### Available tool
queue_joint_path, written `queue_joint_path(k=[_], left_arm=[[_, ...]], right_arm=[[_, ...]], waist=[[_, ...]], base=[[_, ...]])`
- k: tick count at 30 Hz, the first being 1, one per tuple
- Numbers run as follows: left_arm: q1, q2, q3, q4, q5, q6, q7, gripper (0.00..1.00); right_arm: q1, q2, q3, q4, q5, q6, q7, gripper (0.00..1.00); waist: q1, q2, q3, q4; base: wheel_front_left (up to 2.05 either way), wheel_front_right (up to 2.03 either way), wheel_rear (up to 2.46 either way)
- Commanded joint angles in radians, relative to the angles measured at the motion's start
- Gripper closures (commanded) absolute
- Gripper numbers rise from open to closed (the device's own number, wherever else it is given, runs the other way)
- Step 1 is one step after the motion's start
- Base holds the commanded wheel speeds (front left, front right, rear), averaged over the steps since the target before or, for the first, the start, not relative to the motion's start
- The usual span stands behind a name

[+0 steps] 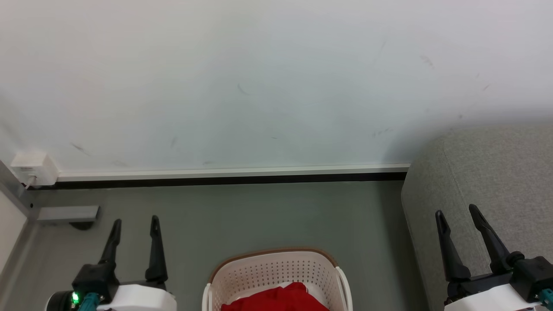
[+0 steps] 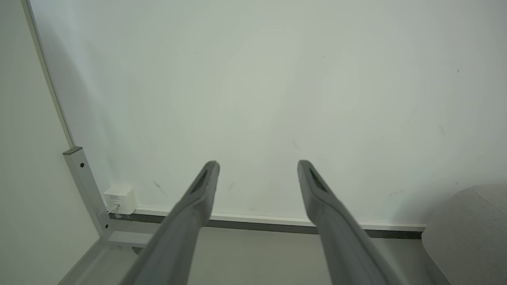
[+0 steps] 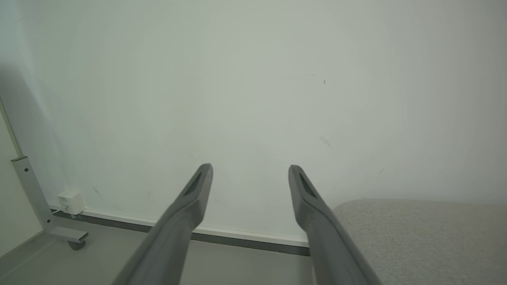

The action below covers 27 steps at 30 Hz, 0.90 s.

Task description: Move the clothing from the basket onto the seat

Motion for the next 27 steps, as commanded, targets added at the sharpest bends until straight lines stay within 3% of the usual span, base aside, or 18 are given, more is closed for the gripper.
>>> queue_joint_path(k=[1,15,27], left_arm=[[-0.003,0.007,0.004,0.001,-0.004,0.002,0.0,0.0],[-0.009,0.007,0.005,-0.012,-0.01,0.004,0.0,0.0],[-0.086,0.006,-0.012,-0.023,-0.004,0.002,0.0,0.0]], right_arm=[[-0.003,-0.002,-0.003,-0.005,0.004,-0.002,0.0,0.0],[-0.012,-0.003,-0.019,-0.019,0.014,-0.002,0.0,0.0],[-0.073,-0.004,-0.04,-0.076,0.054,-0.002,0.0,0.0]], waist=[[0.0001,0.0,0.001,0.0],[0.0001,0.0,0.029,-0.015],[0.0001,0.0,0.172,-0.05]], base=[[0.0,0.0,0.0],[0.0,0.0,0.0],[0.0,0.0,0.0]])
